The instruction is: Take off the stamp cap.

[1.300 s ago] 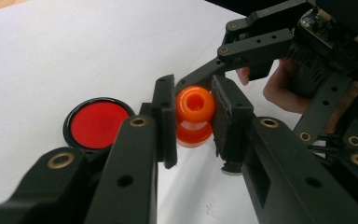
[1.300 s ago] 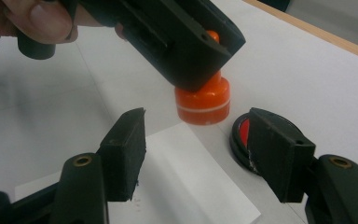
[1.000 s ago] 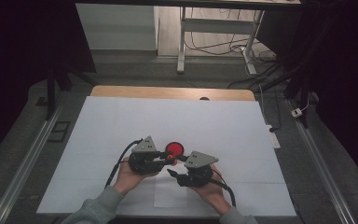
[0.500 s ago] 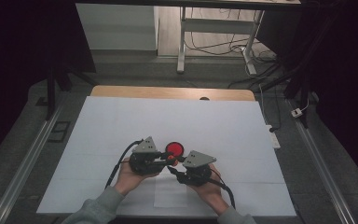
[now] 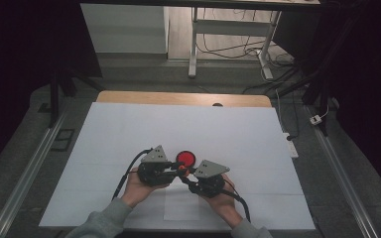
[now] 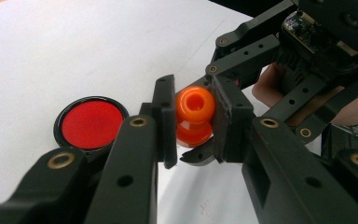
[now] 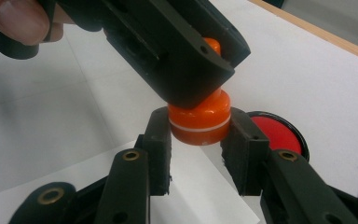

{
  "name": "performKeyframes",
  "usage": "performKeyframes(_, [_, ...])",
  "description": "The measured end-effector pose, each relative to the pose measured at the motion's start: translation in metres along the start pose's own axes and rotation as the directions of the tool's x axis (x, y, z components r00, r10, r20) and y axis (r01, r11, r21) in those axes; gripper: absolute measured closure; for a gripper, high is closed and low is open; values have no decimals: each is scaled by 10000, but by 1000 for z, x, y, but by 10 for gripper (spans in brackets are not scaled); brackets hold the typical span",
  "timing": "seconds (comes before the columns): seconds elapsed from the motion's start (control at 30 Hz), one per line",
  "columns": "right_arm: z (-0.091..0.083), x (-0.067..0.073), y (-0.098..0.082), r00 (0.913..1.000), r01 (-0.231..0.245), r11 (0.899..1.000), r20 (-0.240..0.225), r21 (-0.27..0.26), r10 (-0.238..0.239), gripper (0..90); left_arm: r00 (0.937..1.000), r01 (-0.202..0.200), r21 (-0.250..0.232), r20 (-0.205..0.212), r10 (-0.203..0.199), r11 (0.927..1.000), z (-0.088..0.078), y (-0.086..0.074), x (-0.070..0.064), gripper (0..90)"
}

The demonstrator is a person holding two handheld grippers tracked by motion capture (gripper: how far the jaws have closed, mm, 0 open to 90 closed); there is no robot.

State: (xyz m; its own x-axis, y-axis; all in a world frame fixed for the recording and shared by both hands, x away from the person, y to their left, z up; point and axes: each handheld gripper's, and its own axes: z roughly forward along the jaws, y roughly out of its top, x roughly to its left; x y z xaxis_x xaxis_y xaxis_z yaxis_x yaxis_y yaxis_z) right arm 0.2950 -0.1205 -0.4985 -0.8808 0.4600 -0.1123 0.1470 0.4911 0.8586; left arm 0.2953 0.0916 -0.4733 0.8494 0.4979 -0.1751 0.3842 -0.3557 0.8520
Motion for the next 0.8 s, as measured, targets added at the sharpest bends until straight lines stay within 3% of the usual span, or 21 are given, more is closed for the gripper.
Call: performKeyframes(0.8, [-1, 2, 0, 9995, 274, 9996, 122, 77, -275, 648, 9999, 100, 32, 54, -100, 9999, 0, -1, 0, 726])
